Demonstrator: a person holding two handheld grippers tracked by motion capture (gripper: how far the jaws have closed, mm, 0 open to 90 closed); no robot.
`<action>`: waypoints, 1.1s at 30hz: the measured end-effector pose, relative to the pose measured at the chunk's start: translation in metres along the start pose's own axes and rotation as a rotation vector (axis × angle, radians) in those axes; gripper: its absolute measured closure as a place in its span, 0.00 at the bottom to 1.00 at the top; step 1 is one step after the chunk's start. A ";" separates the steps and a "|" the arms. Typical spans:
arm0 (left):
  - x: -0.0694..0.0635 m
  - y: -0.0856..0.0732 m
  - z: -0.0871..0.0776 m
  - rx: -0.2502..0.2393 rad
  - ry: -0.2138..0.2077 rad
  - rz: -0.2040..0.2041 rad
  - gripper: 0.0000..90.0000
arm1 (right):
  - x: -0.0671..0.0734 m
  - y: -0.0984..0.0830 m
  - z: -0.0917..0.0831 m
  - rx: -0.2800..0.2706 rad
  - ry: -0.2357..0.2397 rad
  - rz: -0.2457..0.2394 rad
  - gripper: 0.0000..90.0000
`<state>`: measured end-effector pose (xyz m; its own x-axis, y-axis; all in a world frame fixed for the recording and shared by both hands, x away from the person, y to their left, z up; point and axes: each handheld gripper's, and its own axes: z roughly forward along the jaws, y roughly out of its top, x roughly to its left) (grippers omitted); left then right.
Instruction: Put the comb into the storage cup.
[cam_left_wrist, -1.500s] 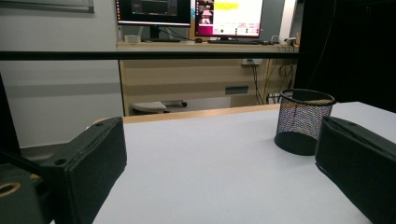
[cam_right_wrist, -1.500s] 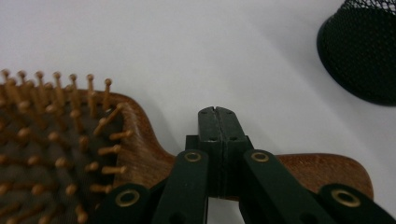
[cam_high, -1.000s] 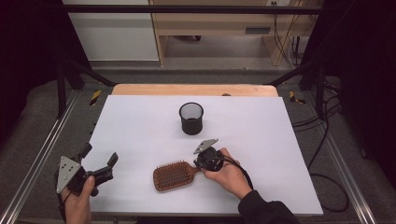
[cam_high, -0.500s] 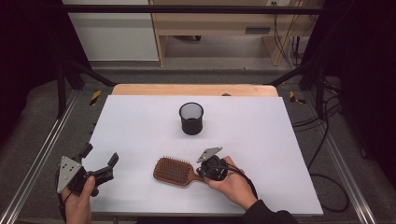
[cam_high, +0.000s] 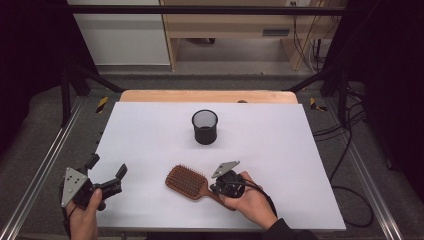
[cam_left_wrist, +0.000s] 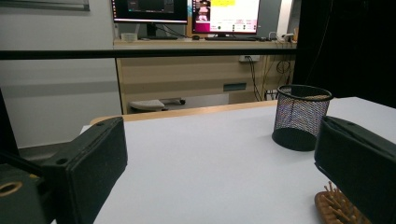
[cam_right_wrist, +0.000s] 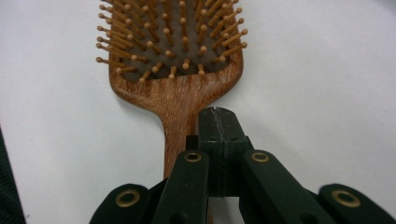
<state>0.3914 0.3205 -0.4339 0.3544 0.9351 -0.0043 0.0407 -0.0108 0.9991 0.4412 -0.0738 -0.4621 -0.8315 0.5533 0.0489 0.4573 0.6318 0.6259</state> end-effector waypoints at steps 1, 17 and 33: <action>0.000 0.000 0.000 0.000 0.000 0.000 0.03 | 0.001 0.000 0.000 0.001 0.002 -0.001 1.00; 0.000 0.000 0.000 0.001 0.000 0.000 0.03 | 0.004 -0.003 0.000 -0.011 0.013 0.012 1.00; 0.000 0.000 0.000 0.002 -0.001 0.003 0.03 | 0.005 -0.003 -0.014 -0.046 -0.002 -0.001 1.00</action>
<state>0.3912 0.3203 -0.4338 0.3552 0.9348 -0.0012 0.0411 -0.0143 0.9991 0.4307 -0.0806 -0.4525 -0.8315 0.5535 0.0468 0.4411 0.6066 0.6614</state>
